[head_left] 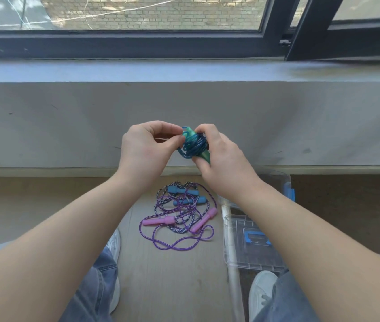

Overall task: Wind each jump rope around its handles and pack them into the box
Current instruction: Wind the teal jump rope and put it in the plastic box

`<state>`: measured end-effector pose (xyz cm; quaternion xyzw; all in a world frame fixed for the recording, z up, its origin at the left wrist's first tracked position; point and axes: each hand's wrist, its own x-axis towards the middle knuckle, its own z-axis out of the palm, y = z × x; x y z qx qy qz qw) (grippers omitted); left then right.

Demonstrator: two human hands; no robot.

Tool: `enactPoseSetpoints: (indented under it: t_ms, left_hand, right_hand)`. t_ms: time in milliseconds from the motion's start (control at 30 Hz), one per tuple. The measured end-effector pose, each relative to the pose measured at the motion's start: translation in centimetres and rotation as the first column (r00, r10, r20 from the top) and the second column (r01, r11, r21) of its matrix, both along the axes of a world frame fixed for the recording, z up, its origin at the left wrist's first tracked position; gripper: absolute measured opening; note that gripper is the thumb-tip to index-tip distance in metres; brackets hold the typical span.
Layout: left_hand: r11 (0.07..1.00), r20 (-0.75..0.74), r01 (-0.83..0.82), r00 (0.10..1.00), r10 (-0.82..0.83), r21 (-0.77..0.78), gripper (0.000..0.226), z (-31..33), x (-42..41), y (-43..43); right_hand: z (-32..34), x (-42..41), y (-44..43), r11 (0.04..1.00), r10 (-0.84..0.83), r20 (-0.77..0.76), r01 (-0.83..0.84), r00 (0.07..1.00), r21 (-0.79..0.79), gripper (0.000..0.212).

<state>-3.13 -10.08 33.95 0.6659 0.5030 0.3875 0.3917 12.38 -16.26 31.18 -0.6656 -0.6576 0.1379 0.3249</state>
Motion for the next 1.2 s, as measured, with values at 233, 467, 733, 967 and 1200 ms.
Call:
enactPoseSetpoints:
  t_ms: [233,467,733,967,1200]
  left_hand:
    - [0.992,0.046,-0.067,0.996,0.072,-0.104,0.005,-0.1,-0.1,0.4]
    - [0.985,0.128,-0.108,0.984,0.126,-0.138,0.007,-0.1,0.2,0.2]
    - [0.985,0.277,-0.099,0.951,0.135,-0.141,0.008,0.0,0.7,-0.2]
    - [0.993,0.12,0.001,0.993,0.013,-0.121,0.016,-0.4,0.5,-0.1]
    - [0.995,-0.095,-0.098,0.991,0.095,-0.026,0.011,-0.1,0.5,0.3]
  right_hand:
    - [0.3,-0.3,0.0,1.0,-0.005,0.073,0.003,0.997,0.025,0.04]
    - [0.5,-0.6,0.1,0.997,-0.034,0.203,0.02,0.979,0.069,0.045]
    - [0.8,-0.6,0.3,0.994,-0.09,0.259,0.07,0.962,0.085,0.047]
    - [0.8,0.2,-0.1,0.997,-0.065,0.272,0.052,0.96,0.055,0.047]
    - [0.7,-0.8,-0.4,0.999,-0.039,0.279,0.028,0.96,0.045,0.046]
